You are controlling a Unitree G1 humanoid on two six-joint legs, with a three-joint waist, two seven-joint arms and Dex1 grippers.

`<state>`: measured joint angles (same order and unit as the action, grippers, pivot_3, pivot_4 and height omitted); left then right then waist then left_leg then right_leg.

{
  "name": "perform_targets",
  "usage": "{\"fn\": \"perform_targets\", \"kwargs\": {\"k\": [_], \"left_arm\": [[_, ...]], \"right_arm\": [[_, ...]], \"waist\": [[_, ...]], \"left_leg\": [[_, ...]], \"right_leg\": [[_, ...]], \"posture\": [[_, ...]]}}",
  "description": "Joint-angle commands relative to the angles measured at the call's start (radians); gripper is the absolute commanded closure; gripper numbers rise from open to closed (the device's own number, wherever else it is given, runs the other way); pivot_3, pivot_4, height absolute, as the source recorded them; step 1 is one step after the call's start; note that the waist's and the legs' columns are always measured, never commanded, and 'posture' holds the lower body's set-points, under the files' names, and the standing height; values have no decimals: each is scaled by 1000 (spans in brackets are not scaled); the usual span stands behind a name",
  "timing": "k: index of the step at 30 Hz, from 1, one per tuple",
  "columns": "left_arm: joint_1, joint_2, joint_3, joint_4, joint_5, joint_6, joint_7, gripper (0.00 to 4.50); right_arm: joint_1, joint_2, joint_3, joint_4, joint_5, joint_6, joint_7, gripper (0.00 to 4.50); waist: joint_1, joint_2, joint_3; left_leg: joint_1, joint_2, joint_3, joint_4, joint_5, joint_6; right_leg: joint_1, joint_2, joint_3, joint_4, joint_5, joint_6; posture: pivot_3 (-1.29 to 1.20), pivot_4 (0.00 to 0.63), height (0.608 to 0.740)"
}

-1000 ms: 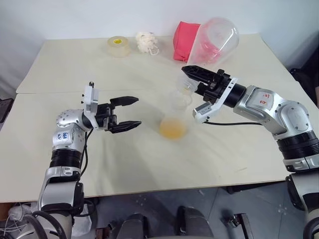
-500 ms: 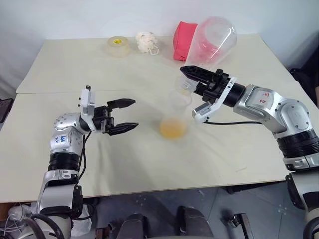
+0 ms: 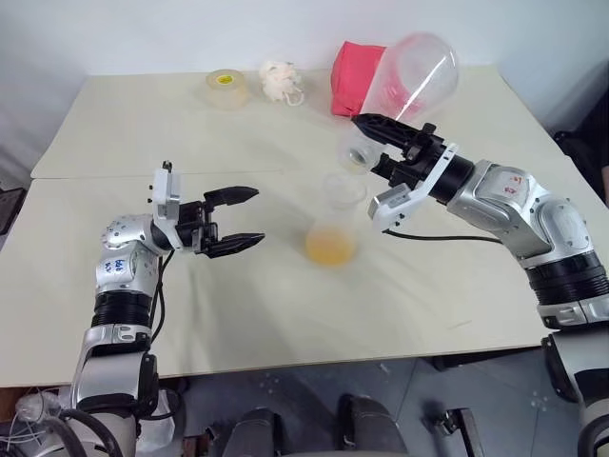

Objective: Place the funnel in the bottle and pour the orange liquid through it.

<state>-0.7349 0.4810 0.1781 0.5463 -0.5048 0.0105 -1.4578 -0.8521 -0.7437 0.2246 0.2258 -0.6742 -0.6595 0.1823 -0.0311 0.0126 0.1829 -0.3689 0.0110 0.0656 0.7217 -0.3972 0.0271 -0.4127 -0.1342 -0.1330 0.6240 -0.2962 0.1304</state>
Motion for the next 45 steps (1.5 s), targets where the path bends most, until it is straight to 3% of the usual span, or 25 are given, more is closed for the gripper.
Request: {"fn": "perform_targets", "kwargs": {"k": [1, 7, 11, 14, 18, 27, 33, 41, 45], "left_arm": [[-25, -3, 3, -7, -9, -18, -10, 0], [-40, -2, -8, 10, 12, -23, -1, 0], [-46, -8, -16, 15, 34, -33, 24, 0], [-43, -11, -22, 2, 35, -16, 40, 0], [-51, -16, -23, 0, 48, -13, 88, 0], [-80, -20, -46, 22, 72, -19, 135, 0], [-106, -32, -30, 51, 65, -1, 164, 0], [-100, -23, -34, 17, 93, 87, 295, 0], [-75, -16, -31, -38, 63, 142, 292, 0]], "right_arm": [[49, 13, -74, -91, 246, 96, 130, 2038], [137, 119, -233, -266, 585, 599, 266, 2038], [174, 257, -454, -335, 931, 904, 212, 2038], [203, 292, -548, -352, 1031, 1007, 181, 2038], [238, 321, -607, -340, 1087, 1043, 130, 2038], [282, 328, -612, -225, 1059, 970, 107, 2038], [293, 322, -586, -213, 1045, 939, 119, 53], [267, 285, -581, -263, 1049, 929, 143, 19], [216, 261, -610, -304, 1123, 958, 168, 19]], "waist": [[0, 0, 0], [2, 0, 0], [5, 0, 0], [5, 0, 0], [3, 0, 0], [4, 0, 0], [2, 0, 0], [3, 0, 0], [2, 0, 0]], "left_leg": [[0, 0, 0, 0, 0, 0], [0, 0, -1, 1, 0, 0], [0, -1, -2, 3, 0, 0], [0, -1, -2, 2, 0, 0], [0, -1, -1, 2, 0, 0], [1, -2, 1, 1, 0, 0], [1, -1, 1, 1, 0, 0], [1, -1, 0, 1, 0, 0], [1, -1, -1, 1, 0, 0]], "right_leg": [[0, 0, 0, 0, 0, 0], [0, 0, -1, 1, 0, 0], [1, 0, -1, 2, 0, 0], [1, 0, -1, 3, 0, 0], [1, 0, 0, 3, 0, 0], [0, 0, 1, 3, 0, 0], [-1, 0, 1, 3, 0, 0], [-1, 0, 1, 3, 0, 0], [-1, 0, 1, 3, 0, 0]], "posture": [[0, 150, 740], [0, 150, 740], [0, 150, 740], [0, 150, 740], [0, 150, 740], [0, 150, 740], [0, 150, 740], [0, 150, 740], [0, 150, 740]]}}
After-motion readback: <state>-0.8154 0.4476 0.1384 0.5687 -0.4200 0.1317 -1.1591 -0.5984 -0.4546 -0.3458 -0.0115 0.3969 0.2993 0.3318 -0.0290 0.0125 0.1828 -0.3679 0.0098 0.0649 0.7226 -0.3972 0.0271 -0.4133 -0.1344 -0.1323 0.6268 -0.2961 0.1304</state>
